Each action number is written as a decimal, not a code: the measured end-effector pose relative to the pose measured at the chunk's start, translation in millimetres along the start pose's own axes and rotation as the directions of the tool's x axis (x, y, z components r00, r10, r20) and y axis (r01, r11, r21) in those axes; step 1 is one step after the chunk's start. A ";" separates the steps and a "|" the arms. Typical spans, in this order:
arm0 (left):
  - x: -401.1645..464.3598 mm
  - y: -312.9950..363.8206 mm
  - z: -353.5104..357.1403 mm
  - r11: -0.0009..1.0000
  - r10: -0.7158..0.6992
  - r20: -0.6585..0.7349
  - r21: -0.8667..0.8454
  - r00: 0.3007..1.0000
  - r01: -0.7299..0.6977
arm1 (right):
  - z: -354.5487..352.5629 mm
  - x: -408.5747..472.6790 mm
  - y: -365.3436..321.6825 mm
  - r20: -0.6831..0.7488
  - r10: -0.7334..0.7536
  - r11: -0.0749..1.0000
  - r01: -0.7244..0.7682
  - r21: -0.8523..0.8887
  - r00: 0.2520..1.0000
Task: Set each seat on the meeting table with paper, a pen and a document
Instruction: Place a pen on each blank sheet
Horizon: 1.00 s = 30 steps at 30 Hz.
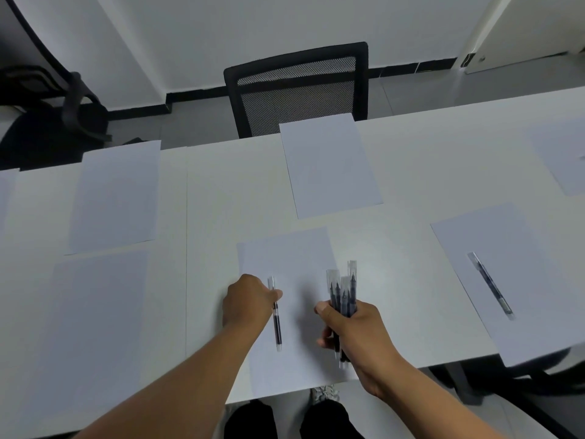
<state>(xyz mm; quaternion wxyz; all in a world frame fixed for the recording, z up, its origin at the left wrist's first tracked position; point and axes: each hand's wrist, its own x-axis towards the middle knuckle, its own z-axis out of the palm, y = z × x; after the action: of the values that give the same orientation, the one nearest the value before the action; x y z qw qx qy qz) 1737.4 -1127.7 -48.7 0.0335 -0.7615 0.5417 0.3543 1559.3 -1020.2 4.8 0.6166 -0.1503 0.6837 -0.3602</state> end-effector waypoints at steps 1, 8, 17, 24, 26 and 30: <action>-0.4 -0.4 0.3 1.000 -0.002 -0.005 0.001 1.000 0.002 | -0.9 -0.3 0.0 -0.001 -0.001 1.000 0.001 0.004 1.000; -10.2 -6.0 -4.5 0.999 -0.016 -0.009 -0.038 1.000 0.015 | -1.1 -6.7 -2.4 -0.006 0.011 1.000 -0.011 -0.004 1.000; -36.5 6.8 -33.2 0.996 0.004 -0.046 -0.091 0.999 -0.008 | 6.4 -23.5 -25.4 0.034 -0.053 0.999 0.053 0.002 0.998; -61.2 17.2 -59.2 0.981 0.005 -0.105 -0.190 0.994 -0.025 | 7.0 -38.3 -44.8 0.110 -0.133 0.990 0.137 -0.027 0.985; -68.1 18.3 -64.4 0.971 0.018 -0.116 -0.234 0.993 -0.044 | 7.2 -40.7 -47.7 0.135 -0.140 0.989 0.144 -0.022 0.981; -81.6 17.3 -77.1 0.951 0.040 -0.167 -0.296 0.985 -0.089 | 12.3 -47.6 -53.6 0.208 -0.152 0.987 0.161 -0.025 0.966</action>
<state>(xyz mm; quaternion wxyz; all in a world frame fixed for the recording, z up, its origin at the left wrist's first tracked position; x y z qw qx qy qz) 1748.3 -1103.0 61.6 -0.1383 -0.7655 0.5066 0.3719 1567.4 -1030.3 76.3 0.6503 -0.2530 0.6097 -0.3760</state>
